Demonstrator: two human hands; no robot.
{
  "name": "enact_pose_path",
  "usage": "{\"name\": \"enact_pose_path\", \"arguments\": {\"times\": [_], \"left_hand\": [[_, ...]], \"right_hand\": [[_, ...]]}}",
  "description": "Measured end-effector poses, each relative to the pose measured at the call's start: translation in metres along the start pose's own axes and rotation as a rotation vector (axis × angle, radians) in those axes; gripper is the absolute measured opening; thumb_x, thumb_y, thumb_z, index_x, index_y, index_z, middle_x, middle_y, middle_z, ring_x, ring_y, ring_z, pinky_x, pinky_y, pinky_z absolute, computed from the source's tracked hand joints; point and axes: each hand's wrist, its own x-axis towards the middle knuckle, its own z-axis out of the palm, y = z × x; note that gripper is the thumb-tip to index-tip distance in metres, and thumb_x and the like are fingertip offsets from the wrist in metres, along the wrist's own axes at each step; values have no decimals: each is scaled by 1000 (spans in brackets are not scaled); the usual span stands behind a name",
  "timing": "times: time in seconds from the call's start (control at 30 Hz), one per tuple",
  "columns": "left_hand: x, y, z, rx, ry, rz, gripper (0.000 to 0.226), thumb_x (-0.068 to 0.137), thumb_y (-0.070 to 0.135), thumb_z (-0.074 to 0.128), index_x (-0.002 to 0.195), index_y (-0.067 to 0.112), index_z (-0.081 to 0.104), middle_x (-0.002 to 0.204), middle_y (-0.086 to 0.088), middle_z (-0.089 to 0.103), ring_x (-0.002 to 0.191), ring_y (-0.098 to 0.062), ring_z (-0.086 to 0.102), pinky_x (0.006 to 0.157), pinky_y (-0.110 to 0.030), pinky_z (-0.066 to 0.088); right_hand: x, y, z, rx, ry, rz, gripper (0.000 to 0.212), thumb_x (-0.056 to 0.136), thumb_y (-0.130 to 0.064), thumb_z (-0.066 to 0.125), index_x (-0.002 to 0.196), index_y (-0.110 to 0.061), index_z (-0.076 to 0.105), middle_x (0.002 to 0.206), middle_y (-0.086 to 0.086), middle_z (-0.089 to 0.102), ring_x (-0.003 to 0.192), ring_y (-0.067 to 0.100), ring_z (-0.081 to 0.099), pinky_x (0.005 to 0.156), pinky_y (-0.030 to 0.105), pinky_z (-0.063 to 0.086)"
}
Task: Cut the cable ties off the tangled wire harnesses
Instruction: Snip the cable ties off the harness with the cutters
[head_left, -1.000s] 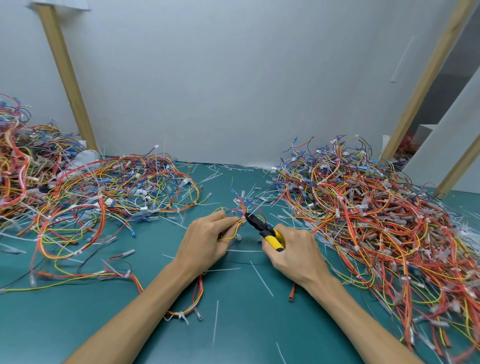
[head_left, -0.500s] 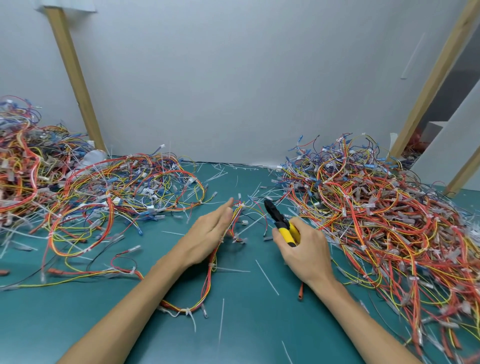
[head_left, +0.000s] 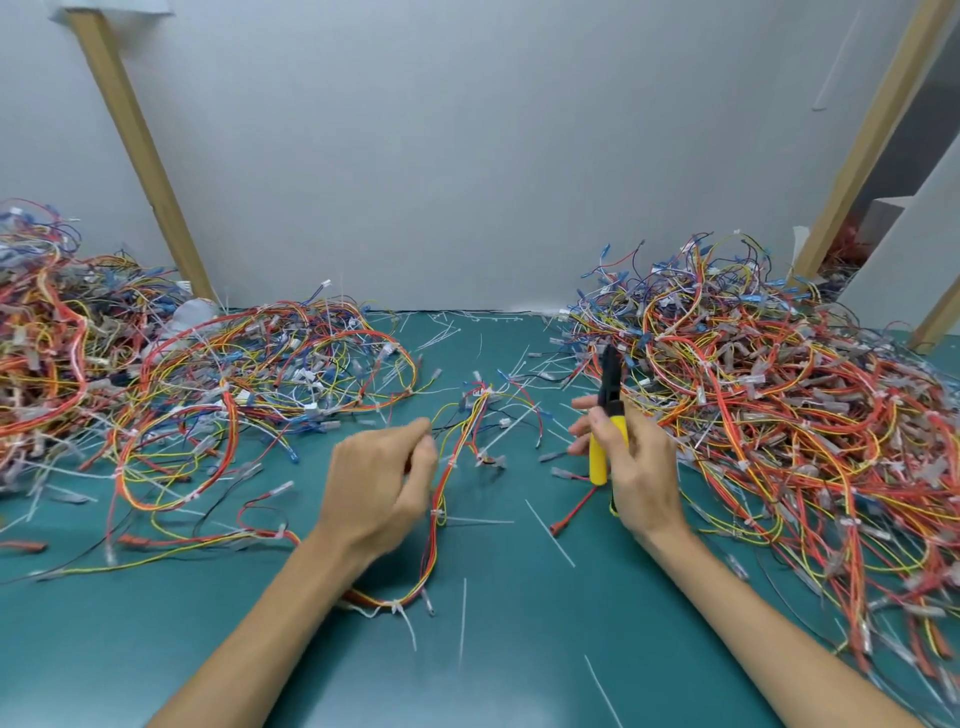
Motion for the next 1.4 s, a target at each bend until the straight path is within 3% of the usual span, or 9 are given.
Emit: {"name": "enact_pose_path", "arguments": {"times": [0.23, 0.37, 0.43, 0.6, 0.67, 0.8, 1.03, 1.23, 1.4], "left_hand": [[2, -12, 2, 47, -197, -174, 28, 75, 31, 36, 61, 9, 45, 51, -9, 46, 59, -31, 49, 59, -39, 44], [4, -12, 5, -263, -307, -340, 28, 72, 20, 37, 70, 20, 65, 64, 3, 67, 58, -9, 60, 57, -25, 48], [5, -10, 6, -385, -343, -366, 35, 70, 16, 37, 80, 19, 70, 72, 3, 70, 56, -9, 58, 53, -21, 48], [6, -12, 10, -462, -368, -405, 30, 75, -1, 56, 97, 16, 67, 90, 9, 75, 61, -15, 65, 66, -26, 55], [4, -14, 14, -509, -381, -441, 26, 78, -9, 65, 93, 11, 59, 84, 9, 72, 67, -19, 70, 72, -26, 54], [3, -20, 16, -613, -403, -526, 24, 78, 10, 80, 79, 13, 56, 85, 2, 70, 81, -17, 73, 76, -24, 50], [-2, -6, 31, -342, -265, -364, 12, 80, 23, 80, 85, 17, 70, 82, 6, 72, 63, -5, 66, 66, -20, 52], [-4, 3, 35, -227, -189, -330, 9, 80, 22, 78, 80, 28, 72, 62, 30, 64, 58, 2, 60, 59, -7, 41], [-4, 2, 38, -183, -158, -331, 6, 83, 20, 73, 80, 25, 74, 64, 19, 68, 59, 0, 62, 60, -11, 44]], "right_hand": [[-3, -7, 3, 176, -25, 134, 43, 94, -45, 45, 80, -9, 64, 67, 14, 68, 55, 30, 68, 49, 52, 57], [-3, -8, 2, 322, -82, 232, 46, 92, -45, 44, 82, -3, 62, 70, 17, 69, 58, 34, 69, 52, 39, 57], [-4, -7, 3, 374, -101, 273, 48, 93, -45, 42, 82, -2, 63, 73, 19, 71, 63, 35, 71, 50, 30, 55], [-3, -3, 5, 438, -104, 335, 48, 104, -40, 36, 85, -5, 63, 78, 19, 73, 69, 37, 73, 48, 29, 56], [-1, -3, 5, 449, -107, 350, 48, 102, -43, 36, 87, -6, 62, 81, 18, 73, 71, 38, 73, 49, 29, 56], [0, -4, 5, 472, -127, 389, 56, 89, -57, 39, 94, -6, 61, 89, 17, 74, 78, 36, 74, 54, 35, 59], [-2, -9, 6, 493, -181, 417, 53, 95, -50, 36, 98, -3, 60, 91, 22, 73, 81, 37, 73, 53, 28, 56], [-1, -7, 7, 444, -191, 408, 50, 100, -44, 34, 98, -2, 60, 83, 18, 73, 76, 36, 73, 55, 30, 58], [-2, -8, 6, 457, -199, 392, 49, 99, -48, 41, 96, -4, 61, 81, 17, 73, 74, 35, 73, 55, 30, 58]]}}
